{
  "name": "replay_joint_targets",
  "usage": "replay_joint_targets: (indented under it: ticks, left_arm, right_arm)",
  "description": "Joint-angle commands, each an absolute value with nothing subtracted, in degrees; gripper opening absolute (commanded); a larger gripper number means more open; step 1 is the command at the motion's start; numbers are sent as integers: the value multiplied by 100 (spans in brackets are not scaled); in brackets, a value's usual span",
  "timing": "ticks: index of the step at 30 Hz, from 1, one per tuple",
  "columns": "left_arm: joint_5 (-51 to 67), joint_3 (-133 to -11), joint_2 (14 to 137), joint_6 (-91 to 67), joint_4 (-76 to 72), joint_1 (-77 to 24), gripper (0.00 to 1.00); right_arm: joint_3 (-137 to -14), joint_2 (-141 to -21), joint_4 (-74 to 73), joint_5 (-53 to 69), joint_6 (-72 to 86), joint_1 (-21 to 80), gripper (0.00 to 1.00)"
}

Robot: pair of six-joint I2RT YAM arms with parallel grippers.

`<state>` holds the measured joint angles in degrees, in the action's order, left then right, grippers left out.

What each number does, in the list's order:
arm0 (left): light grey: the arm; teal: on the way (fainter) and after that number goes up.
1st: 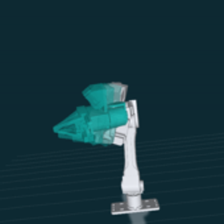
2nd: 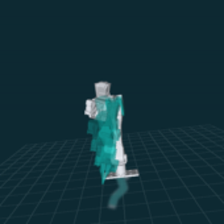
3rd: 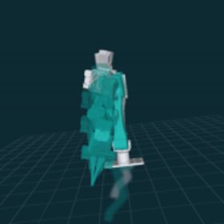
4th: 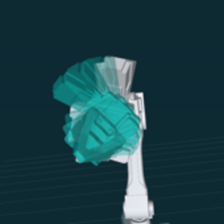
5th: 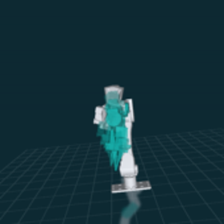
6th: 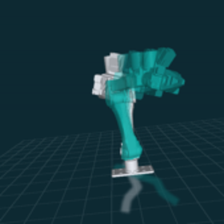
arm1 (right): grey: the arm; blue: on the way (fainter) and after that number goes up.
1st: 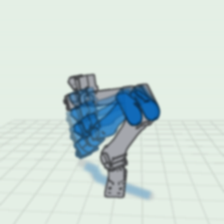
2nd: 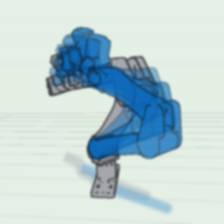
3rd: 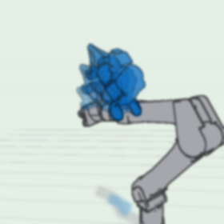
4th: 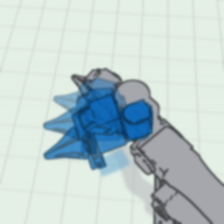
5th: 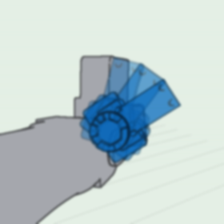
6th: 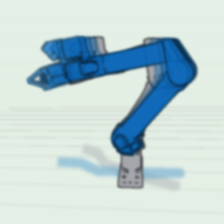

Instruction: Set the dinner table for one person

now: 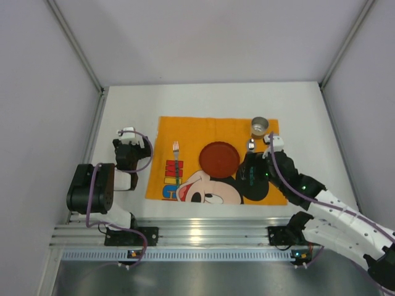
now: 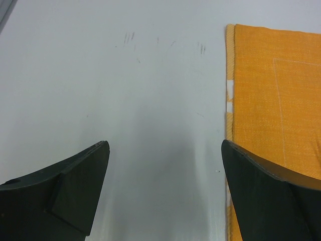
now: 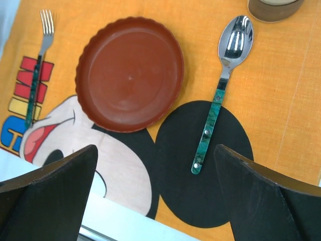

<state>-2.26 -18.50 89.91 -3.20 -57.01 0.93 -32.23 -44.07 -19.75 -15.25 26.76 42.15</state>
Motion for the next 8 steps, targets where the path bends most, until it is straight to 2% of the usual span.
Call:
replay_joint_targets:
  ticks: [1, 8]
  left_arm:
    - [-97, -1819, 8974, -325, -6196, 88, 99]
    - [-97, -1828, 8974, -334, -6196, 88, 99]
  right_arm:
    - [-3357, -4236, -1714, -1766, 3050, 4219, 100]
    - [-3752, -4412, -1669, -1784, 2813, 4227, 100]
